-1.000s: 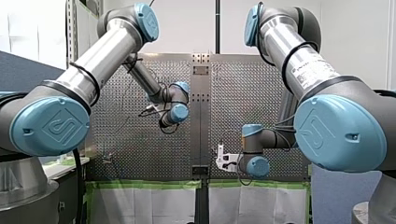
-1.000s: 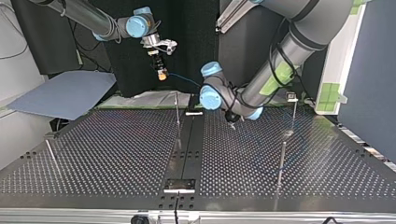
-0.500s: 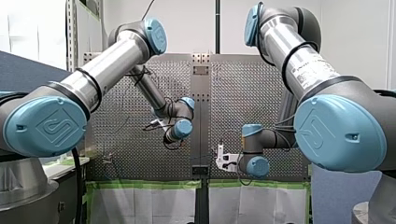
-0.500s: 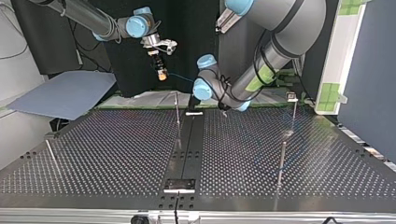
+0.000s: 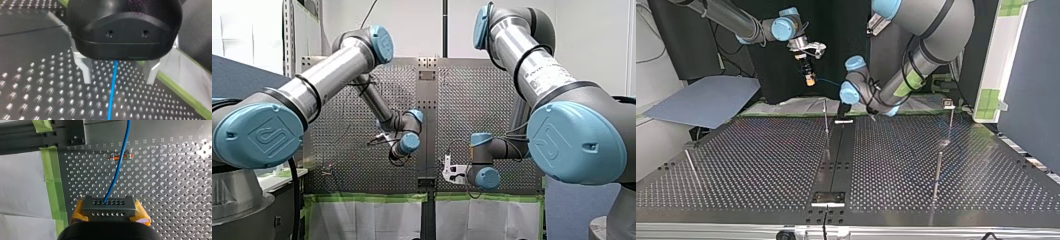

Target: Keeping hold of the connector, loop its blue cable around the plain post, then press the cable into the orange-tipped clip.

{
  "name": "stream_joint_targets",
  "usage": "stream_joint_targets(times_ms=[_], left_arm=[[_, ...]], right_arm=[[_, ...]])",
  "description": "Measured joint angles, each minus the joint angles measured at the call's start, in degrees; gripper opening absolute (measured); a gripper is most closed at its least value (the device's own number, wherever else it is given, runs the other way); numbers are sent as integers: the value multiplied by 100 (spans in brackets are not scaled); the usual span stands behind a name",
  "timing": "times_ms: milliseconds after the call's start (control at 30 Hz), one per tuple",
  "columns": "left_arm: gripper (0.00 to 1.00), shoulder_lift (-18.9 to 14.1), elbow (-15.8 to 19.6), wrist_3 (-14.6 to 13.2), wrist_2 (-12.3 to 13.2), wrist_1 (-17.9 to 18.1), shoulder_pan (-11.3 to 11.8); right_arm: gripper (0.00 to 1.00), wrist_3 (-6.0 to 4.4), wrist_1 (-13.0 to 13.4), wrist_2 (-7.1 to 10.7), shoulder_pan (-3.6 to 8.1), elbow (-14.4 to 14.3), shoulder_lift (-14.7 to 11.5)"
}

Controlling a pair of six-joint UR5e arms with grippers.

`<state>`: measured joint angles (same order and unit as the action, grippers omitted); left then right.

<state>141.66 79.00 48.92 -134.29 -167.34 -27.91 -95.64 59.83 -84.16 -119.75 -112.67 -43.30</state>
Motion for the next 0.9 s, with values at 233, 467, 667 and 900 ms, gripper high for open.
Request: stream_joint_targets(times_ms=[233, 467, 667, 900], left_arm=[[100, 185, -51, 37, 65, -124, -70], [100, 258, -64, 95, 242, -280, -126], [100, 387, -132, 167, 353, -434, -184], [100, 532, -216, 539, 732, -675, -215]], right_arm=[[0, 0, -17, -12, -8, 20, -1], [0, 5, -65, -1, -4, 48, -1], [0, 16, -248, 22, 26, 119, 0], [0, 85, -614, 48, 59, 285, 0]])
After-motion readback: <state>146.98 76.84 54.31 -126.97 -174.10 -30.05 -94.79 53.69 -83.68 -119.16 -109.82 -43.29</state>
